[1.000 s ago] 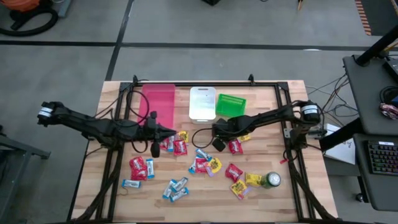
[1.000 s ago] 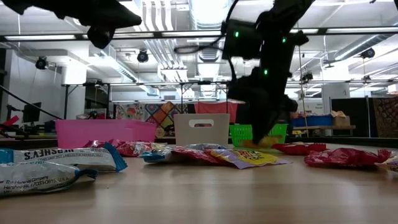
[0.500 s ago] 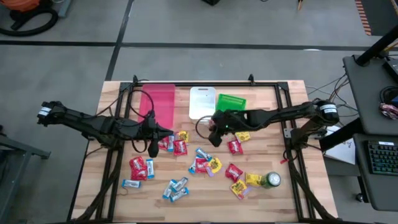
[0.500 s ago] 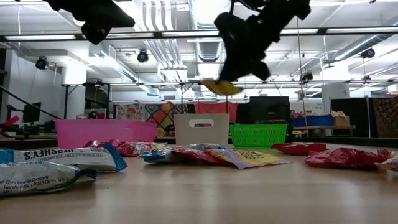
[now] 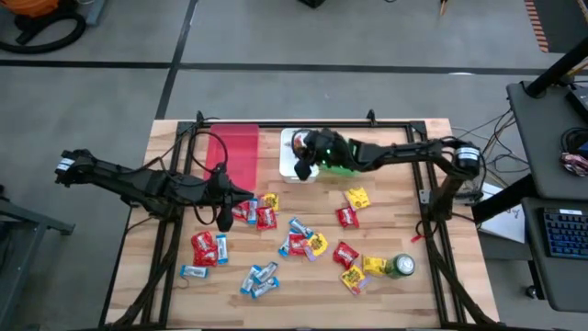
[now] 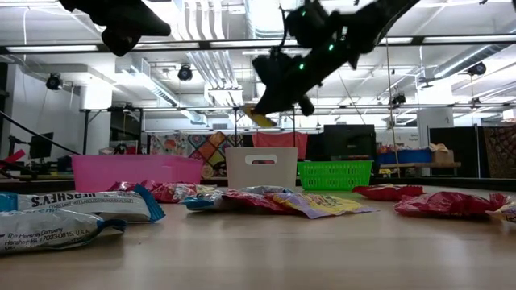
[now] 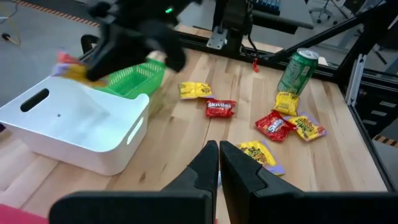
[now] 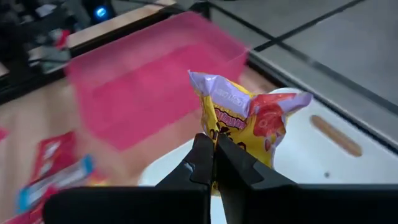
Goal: Sort candy
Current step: Put the yellow candy into the white bin
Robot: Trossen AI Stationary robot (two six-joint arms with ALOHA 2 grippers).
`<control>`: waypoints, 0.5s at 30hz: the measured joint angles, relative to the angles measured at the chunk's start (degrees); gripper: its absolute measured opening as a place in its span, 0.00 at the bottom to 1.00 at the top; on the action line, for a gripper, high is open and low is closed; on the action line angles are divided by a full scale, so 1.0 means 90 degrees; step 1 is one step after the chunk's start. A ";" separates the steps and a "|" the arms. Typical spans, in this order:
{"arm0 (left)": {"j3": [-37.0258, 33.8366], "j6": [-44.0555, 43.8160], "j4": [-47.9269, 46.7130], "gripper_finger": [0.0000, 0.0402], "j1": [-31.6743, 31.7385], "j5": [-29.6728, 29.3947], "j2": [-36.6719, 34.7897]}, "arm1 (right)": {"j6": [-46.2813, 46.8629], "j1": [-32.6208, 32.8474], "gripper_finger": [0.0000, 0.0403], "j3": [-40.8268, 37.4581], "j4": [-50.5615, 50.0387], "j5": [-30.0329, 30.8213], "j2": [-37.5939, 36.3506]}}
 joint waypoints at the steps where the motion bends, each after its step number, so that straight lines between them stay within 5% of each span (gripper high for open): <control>1: 0.0000 -0.0002 -0.0006 0.00 0.0000 0.0000 0.0000 | -0.0006 -0.0087 0.02 0.0000 0.0133 -0.0001 0.0097; 7: 0.0000 -0.0188 -0.0185 0.00 0.0000 0.0000 0.0013 | 0.0167 -0.0418 0.05 0.0015 0.0419 -0.0002 0.0419; 15: -0.0002 -0.0318 -0.0215 0.00 0.0000 -0.0002 0.0037 | 0.0292 -0.0470 0.28 0.0019 0.0459 -0.0012 0.0450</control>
